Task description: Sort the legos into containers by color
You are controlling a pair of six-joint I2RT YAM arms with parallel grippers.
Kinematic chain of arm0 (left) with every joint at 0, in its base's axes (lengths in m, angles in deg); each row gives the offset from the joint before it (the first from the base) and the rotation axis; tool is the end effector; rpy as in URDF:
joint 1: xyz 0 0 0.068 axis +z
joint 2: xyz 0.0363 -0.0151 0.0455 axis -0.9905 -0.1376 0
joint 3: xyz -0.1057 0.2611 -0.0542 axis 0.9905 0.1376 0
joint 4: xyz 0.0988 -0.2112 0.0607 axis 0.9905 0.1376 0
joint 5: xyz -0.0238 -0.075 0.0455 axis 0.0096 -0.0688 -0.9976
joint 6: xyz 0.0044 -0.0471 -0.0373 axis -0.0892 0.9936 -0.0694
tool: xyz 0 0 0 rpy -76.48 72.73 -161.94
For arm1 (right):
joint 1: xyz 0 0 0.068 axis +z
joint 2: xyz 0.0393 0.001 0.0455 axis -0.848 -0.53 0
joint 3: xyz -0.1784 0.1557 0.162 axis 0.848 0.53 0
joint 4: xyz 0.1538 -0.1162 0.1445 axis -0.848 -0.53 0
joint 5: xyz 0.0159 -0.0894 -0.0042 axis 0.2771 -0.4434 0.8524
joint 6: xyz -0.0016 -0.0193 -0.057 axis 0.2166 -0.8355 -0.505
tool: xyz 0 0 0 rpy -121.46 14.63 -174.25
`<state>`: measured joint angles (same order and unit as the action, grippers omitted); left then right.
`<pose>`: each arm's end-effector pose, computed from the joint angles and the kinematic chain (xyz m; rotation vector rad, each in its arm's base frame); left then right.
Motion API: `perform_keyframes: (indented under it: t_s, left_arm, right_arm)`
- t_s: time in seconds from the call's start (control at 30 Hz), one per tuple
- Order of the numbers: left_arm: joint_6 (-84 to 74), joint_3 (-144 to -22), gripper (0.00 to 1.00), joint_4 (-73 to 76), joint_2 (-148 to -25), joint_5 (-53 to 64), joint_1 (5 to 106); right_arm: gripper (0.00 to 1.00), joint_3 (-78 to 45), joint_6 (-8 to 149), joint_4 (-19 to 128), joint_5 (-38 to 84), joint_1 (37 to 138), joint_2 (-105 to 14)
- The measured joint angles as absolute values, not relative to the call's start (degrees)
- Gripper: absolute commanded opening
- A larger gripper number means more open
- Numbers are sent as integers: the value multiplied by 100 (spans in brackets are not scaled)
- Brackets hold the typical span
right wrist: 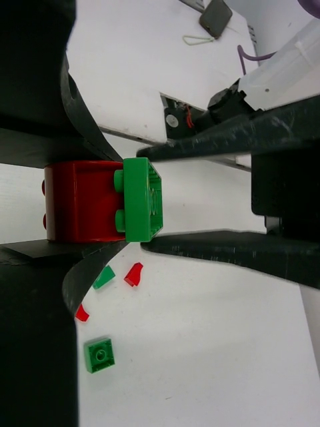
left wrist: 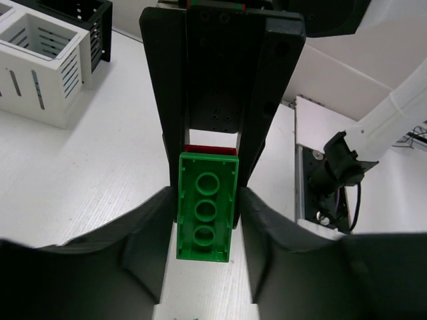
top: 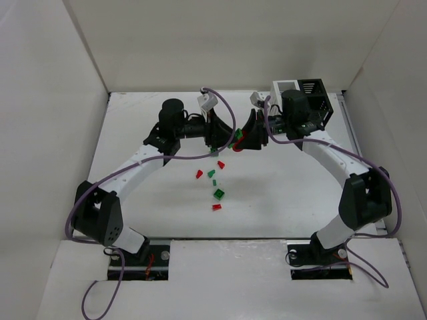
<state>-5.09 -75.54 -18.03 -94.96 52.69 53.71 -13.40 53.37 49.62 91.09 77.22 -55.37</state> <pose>0.2633 -0.1840 0.3780 1.0214 1.3533 -1.2686 0.2997 0.1504 0.3447 -1.2573 1.4017 1.3913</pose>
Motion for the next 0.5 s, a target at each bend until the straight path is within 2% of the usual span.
perform_keyframes:
  t_s: [0.1, 0.27, 0.37, 0.4, 0.5]
  left_arm:
    - [-474, -7549, 33, -1917, -9494, 5354, 5397]
    - [-423, -7538, 58, -2018, -9496, 5464, 5399]
    - [-402, -7538, 59, -2061, -9525, 5516, 5399]
    - [-397, -7538, 52, -2081, -9549, 5529, 5399]
    - [-369, -7538, 42, -2085, -9662, 5569, 5399]
  right_arm:
    - [0, -1340, 5332, 4966, 9146, 7722, -5537]
    - [0, -1342, 5317, 4960, 9161, 7744, -5537]
    - [0, -1342, 5315, 4958, 9183, 7766, -5537]
    - [0, -1344, 5312, 4958, 9196, 7772, -5537]
    - [0, -1355, 5312, 4960, 9203, 7785, -5537]
